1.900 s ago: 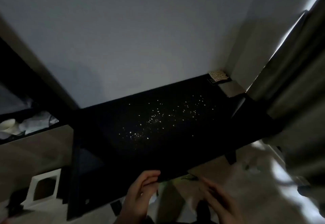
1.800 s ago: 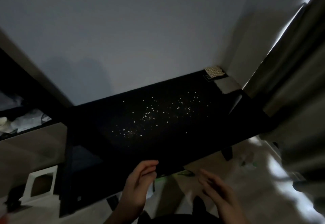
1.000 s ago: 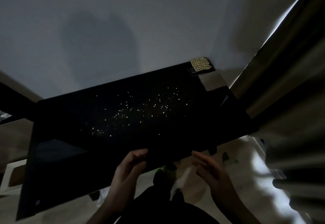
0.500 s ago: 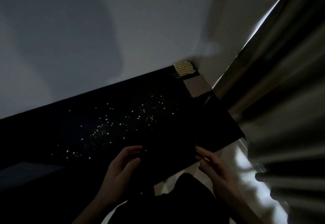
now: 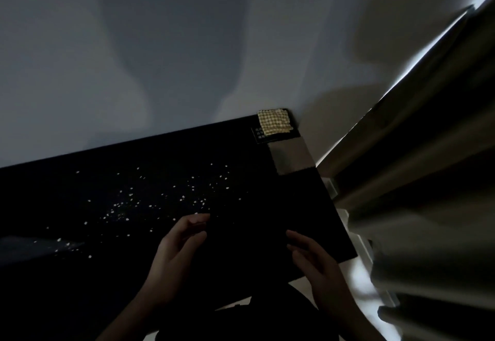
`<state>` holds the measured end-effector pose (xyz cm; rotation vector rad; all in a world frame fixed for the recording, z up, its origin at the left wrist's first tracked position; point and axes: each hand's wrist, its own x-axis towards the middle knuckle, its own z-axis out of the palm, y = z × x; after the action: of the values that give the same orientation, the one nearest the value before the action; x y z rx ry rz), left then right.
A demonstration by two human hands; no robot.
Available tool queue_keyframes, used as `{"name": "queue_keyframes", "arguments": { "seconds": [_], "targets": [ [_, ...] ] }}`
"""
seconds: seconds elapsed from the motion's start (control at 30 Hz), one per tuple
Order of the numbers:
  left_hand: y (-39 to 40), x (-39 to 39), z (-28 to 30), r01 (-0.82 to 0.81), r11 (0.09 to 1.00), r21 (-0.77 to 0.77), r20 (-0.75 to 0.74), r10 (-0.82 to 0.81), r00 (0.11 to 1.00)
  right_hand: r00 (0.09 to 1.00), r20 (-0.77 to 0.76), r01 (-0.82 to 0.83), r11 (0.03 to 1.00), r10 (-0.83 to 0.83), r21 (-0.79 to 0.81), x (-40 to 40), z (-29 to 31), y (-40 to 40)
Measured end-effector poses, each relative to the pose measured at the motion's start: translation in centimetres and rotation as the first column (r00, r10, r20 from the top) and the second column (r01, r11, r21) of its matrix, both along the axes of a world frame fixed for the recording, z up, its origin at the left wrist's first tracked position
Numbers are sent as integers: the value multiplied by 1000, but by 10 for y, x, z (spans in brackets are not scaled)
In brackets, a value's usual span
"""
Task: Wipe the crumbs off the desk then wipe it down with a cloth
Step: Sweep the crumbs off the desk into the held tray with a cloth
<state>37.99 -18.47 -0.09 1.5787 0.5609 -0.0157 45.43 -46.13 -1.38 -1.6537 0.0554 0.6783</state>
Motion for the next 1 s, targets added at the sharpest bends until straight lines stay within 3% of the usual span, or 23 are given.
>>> {"name": "queue_keyframes", "arguments": {
  "seconds": [0.23,0.43,0.6,0.73,0.83,1.0],
  "targets": [
    [-61,64,-8,-124,992,7,-28,124,992,992,-60,-115,993,113,-27,95,-6,-55],
    [-71,77,-30,-220,971,90,-125,230,965,973,-72,-224,973,221,-47,184,-44,-45],
    [-63,77,-47,-275,939,207,-218,318,923,944,28,-311,918,328,-248,253,-90,-10],
    [-58,77,-57,-287,921,263,-270,356,895,833,75,-435,733,548,-524,305,-135,23],
    [-55,79,-61,-269,914,303,-288,357,889,727,117,-403,557,677,-726,336,-165,49],
    [-53,76,-61,-271,909,317,-311,370,875,671,-21,-403,341,741,-849,360,-210,76]
  ]
}}
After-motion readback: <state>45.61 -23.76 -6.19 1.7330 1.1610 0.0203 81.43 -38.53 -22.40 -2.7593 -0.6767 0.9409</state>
